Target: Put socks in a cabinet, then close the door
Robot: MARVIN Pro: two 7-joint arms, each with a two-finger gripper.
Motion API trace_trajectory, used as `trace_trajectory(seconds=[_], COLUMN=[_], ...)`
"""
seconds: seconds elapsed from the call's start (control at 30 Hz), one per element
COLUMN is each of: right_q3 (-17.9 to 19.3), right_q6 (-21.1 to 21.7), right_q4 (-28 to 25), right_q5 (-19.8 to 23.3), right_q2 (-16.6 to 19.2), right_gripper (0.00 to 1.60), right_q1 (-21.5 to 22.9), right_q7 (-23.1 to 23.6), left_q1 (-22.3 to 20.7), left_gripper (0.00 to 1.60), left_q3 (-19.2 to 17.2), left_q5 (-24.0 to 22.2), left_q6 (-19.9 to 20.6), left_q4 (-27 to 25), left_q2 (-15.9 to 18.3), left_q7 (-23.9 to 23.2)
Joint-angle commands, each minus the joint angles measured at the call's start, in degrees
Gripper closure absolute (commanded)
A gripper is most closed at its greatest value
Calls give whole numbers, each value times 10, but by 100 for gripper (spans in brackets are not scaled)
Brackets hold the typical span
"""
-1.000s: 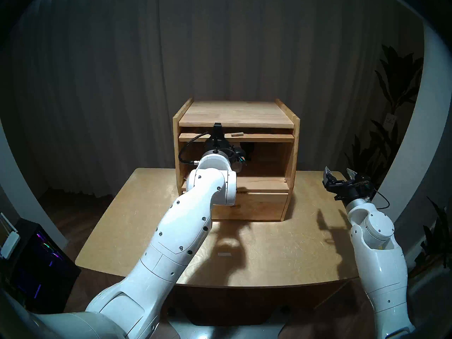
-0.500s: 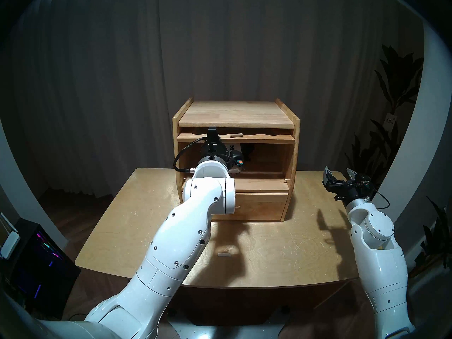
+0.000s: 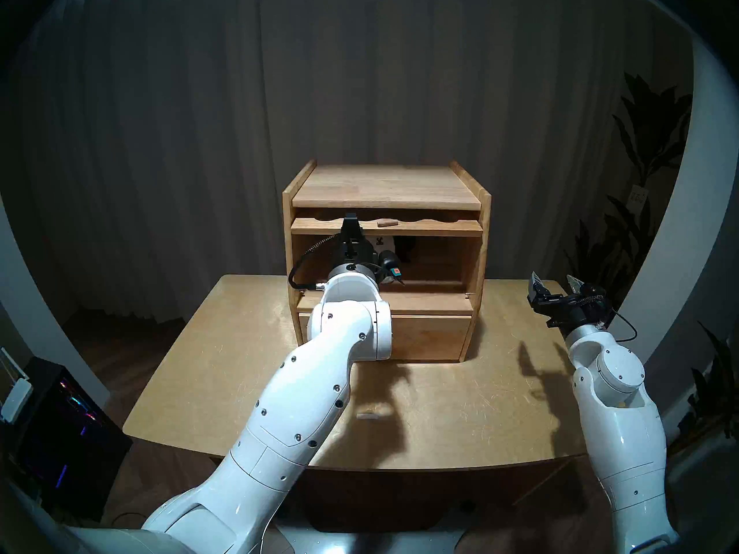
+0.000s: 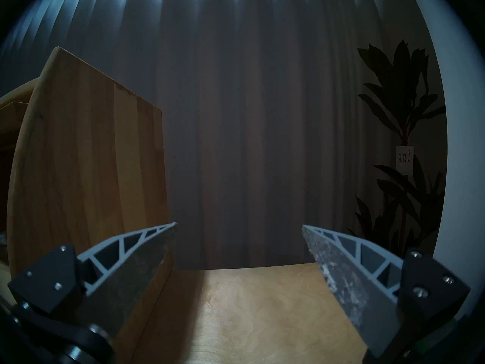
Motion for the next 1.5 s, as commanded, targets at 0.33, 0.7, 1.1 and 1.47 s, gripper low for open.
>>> trace_trajectory(seconds=[0.33, 0.7, 1.1, 1.47], right_q3=[1, 1, 1, 1], right_q6=[-6, -6, -6, -6], right_q4=[-13, -14, -13, -14], right_q5=[-1, -1, -1, -1], right_q2=[2, 2, 2, 2], right_gripper=[0, 0, 0, 0], right_q1=[4, 4, 4, 4], right_q7=[1, 1, 1, 1], left_q1=[73, 104, 145, 166], left_gripper=[160, 160, 160, 160], left_q3=[32, 23, 51, 78], left_q5=[10, 19, 33, 48], left_q6=[11, 19, 19, 35], left_q4=[-83, -132, -186, -212], left_q2=[20, 49, 67, 82], left_q7=[-5, -15, -11, 0])
